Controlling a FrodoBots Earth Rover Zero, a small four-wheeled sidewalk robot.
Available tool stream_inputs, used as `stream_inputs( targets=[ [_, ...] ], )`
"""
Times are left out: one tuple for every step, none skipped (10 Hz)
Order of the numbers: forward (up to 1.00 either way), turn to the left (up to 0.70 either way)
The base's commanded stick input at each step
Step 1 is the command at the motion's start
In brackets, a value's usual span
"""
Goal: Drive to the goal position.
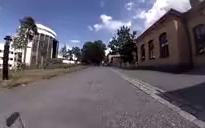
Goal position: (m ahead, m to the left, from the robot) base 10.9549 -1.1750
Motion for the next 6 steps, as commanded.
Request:
stream_inputs(
  targets=[
    [0.85,0.00],
    [0.85,0.00],
    [0.85,0.00],
    [0.85,0.00],
    [0.85,-0.15],
    [0.85,-0.26]
  ],
)
